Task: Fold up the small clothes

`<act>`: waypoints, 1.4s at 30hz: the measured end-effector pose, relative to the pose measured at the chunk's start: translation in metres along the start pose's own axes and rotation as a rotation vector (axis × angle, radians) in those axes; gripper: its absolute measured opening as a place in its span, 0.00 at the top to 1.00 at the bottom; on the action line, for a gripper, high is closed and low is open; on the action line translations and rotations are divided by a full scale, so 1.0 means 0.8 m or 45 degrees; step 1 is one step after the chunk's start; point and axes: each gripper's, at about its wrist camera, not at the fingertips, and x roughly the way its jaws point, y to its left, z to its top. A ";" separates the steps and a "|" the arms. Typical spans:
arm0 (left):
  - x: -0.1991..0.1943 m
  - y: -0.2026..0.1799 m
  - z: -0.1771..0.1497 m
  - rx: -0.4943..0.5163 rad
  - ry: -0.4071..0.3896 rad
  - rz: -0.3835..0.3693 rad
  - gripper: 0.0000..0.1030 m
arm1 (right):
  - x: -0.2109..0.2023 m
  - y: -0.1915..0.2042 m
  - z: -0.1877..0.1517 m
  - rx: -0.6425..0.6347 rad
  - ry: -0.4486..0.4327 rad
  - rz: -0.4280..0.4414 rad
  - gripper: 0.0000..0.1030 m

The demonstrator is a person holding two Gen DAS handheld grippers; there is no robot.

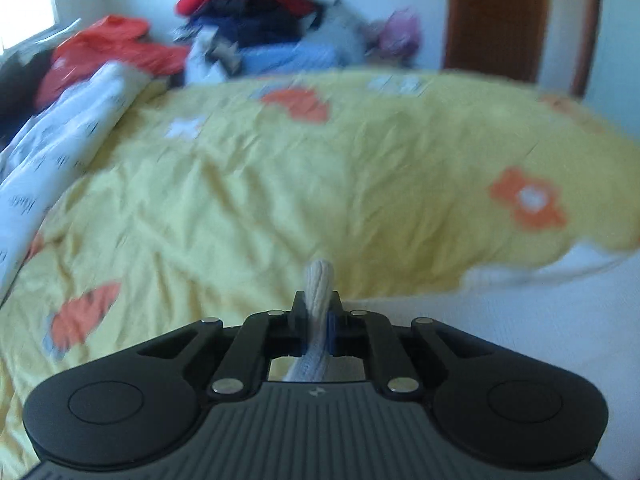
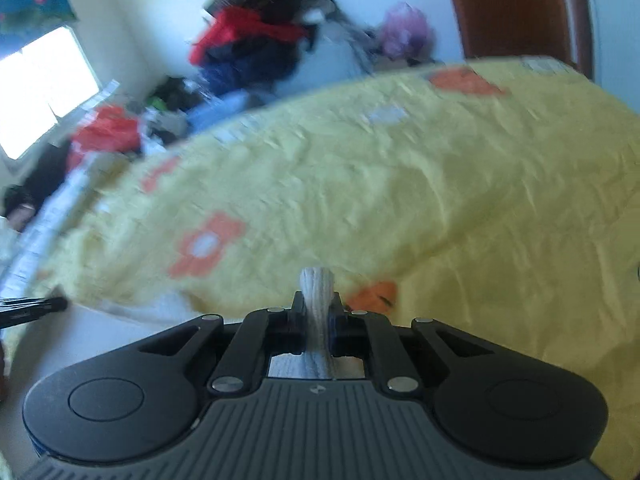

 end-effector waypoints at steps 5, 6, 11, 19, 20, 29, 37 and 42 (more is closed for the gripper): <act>-0.022 -0.009 -0.018 0.045 -0.090 0.100 0.86 | 0.007 0.008 -0.012 -0.001 0.000 -0.060 0.65; -0.035 -0.013 -0.019 0.062 -0.122 0.122 0.82 | 0.000 0.012 -0.009 -0.016 -0.015 -0.072 0.56; -0.095 -0.045 -0.011 0.032 -0.267 0.082 0.28 | -0.053 0.059 0.005 -0.103 -0.232 -0.082 0.46; -0.012 -0.092 -0.020 0.038 -0.056 -0.008 0.21 | 0.037 0.103 -0.027 -0.329 -0.004 -0.166 0.41; -0.011 -0.084 -0.021 0.001 -0.076 -0.035 0.21 | 0.044 0.090 -0.035 -0.328 -0.037 -0.183 0.33; -0.004 -0.076 -0.021 -0.042 -0.067 -0.066 0.17 | 0.045 0.078 -0.035 -0.219 -0.034 -0.123 0.29; -0.123 -0.029 -0.061 -0.347 -0.299 0.016 0.18 | 0.040 0.073 -0.034 -0.192 -0.049 -0.099 0.29; -0.202 0.041 -0.159 -0.800 -0.355 -0.036 0.17 | 0.038 0.070 -0.034 -0.173 -0.055 -0.078 0.28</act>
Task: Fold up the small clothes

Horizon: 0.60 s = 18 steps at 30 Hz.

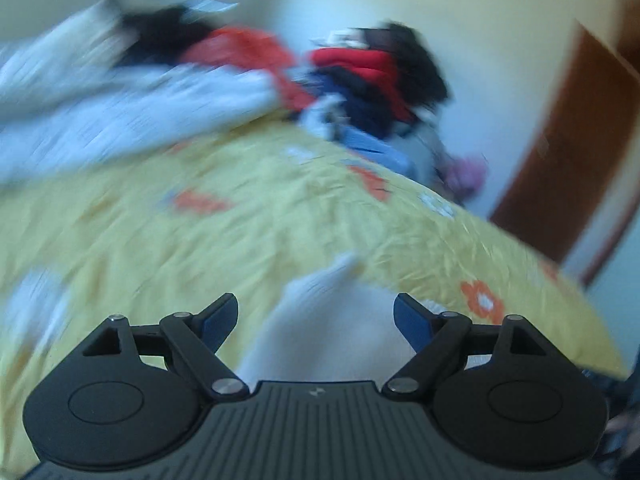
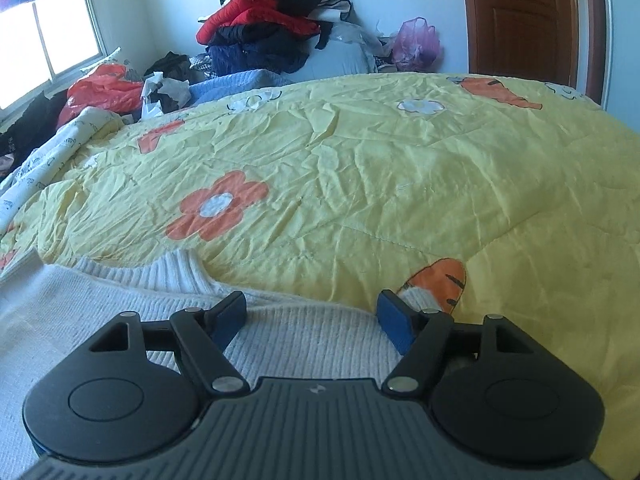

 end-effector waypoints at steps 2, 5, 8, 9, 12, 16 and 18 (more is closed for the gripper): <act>-0.024 0.042 -0.020 -0.203 0.050 0.021 0.17 | -0.001 0.000 0.000 0.007 -0.003 0.007 0.27; -0.043 0.076 -0.046 -0.367 0.118 0.033 0.17 | -0.002 -0.002 0.000 0.014 -0.007 0.015 0.27; -0.045 0.080 -0.057 -0.409 0.157 -0.024 0.17 | -0.002 -0.002 -0.001 0.017 -0.008 0.018 0.27; -0.040 0.078 -0.058 -0.422 0.186 -0.040 0.17 | -0.002 -0.002 -0.001 0.019 -0.009 0.020 0.27; -0.021 0.072 -0.066 -0.499 0.266 -0.059 0.17 | -0.003 -0.004 -0.001 0.031 -0.012 0.029 0.27; -0.008 0.058 -0.073 -0.479 0.236 -0.024 0.17 | -0.005 -0.007 -0.002 0.054 -0.021 0.042 0.27; -0.003 0.053 -0.072 -0.467 0.223 -0.004 0.18 | -0.006 -0.008 -0.002 0.061 -0.023 0.048 0.27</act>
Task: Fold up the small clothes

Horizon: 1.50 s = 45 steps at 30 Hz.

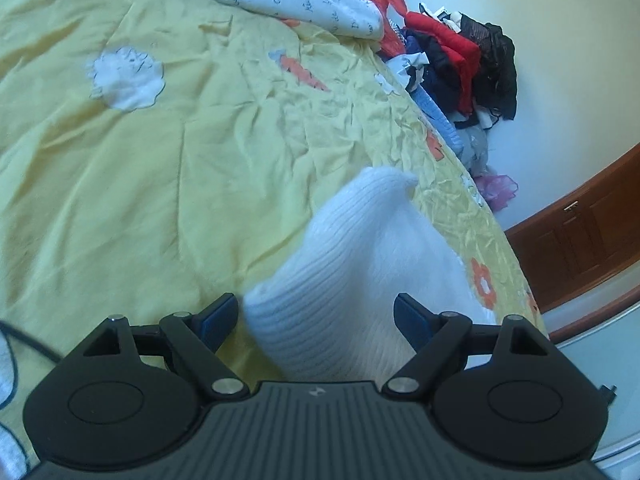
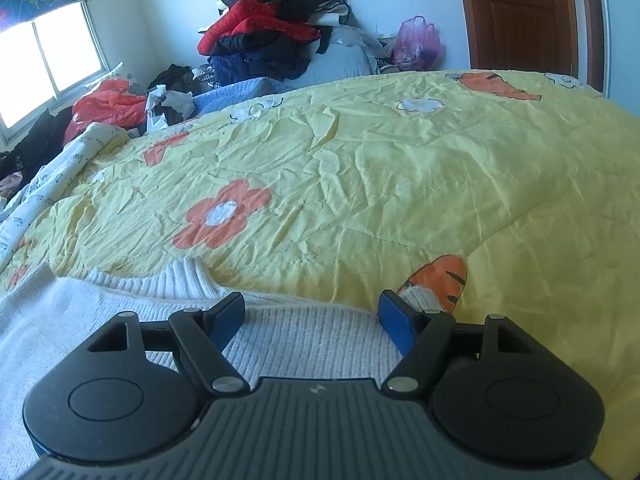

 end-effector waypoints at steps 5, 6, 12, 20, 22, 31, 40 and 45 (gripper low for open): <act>0.010 -0.014 0.005 0.094 -0.012 0.082 0.63 | 0.000 -0.003 0.000 0.017 -0.003 0.015 0.27; 0.007 -0.016 0.004 0.106 -0.018 0.084 0.63 | -0.001 -0.003 0.000 0.021 -0.004 0.019 0.26; -0.021 -0.063 0.000 0.255 -0.142 0.102 0.72 | -0.002 -0.008 0.000 0.049 -0.012 0.043 0.26; -0.050 -0.236 -0.138 1.107 -0.214 -0.137 0.72 | -0.004 -0.019 -0.001 0.117 -0.026 0.101 0.25; -0.032 -0.251 -0.193 1.343 -0.132 -0.157 0.72 | -0.004 -0.023 0.000 0.138 -0.030 0.118 0.25; -0.009 -0.249 -0.230 1.513 0.023 -0.165 0.72 | -0.008 -0.037 0.006 0.233 -0.007 0.174 0.24; -0.012 -0.245 -0.224 1.491 -0.001 -0.201 0.72 | -0.034 -0.013 0.020 0.441 0.360 0.548 0.13; -0.018 -0.239 -0.216 1.455 -0.011 -0.233 0.72 | -0.018 0.034 0.015 0.340 0.469 0.645 0.23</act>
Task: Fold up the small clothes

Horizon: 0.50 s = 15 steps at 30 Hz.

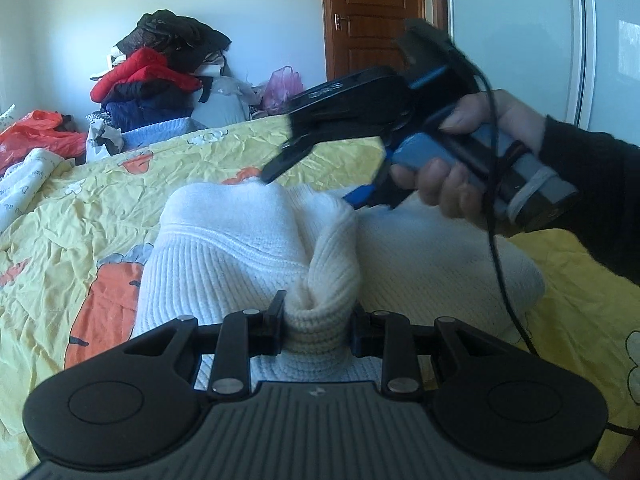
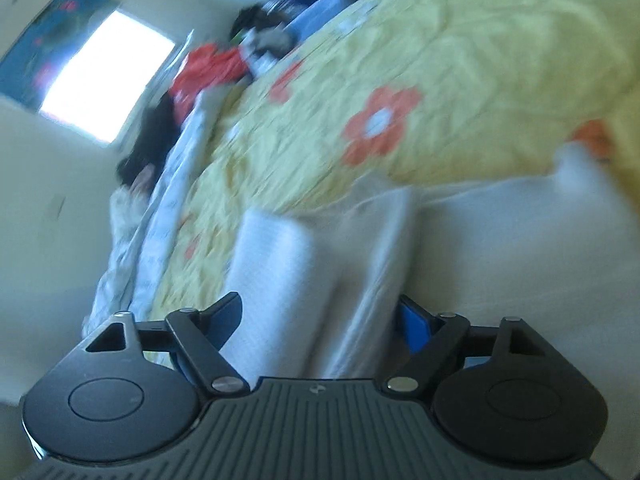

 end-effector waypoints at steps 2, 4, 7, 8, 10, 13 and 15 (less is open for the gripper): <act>-0.001 0.001 -0.001 0.003 -0.003 0.000 0.72 | 0.022 0.015 0.002 -0.061 0.049 -0.043 0.23; -0.001 0.001 -0.001 0.008 -0.002 -0.003 0.72 | 0.036 0.021 0.004 -0.073 0.059 -0.084 0.26; -0.001 -0.003 -0.002 0.047 -0.002 0.005 0.72 | 0.055 0.027 0.007 -0.119 0.054 -0.129 0.49; -0.002 -0.005 -0.002 0.064 -0.006 0.008 0.72 | 0.058 0.030 0.007 -0.161 0.044 -0.140 0.68; -0.007 -0.011 0.001 0.103 -0.025 0.013 0.72 | 0.053 0.038 0.007 -0.238 0.013 -0.132 0.72; -0.013 -0.023 0.019 0.168 -0.072 -0.021 0.72 | 0.027 0.054 0.016 -0.377 -0.036 -0.113 0.74; -0.017 -0.037 0.037 0.197 -0.111 -0.071 0.72 | -0.011 0.064 0.029 -0.453 -0.074 -0.096 0.77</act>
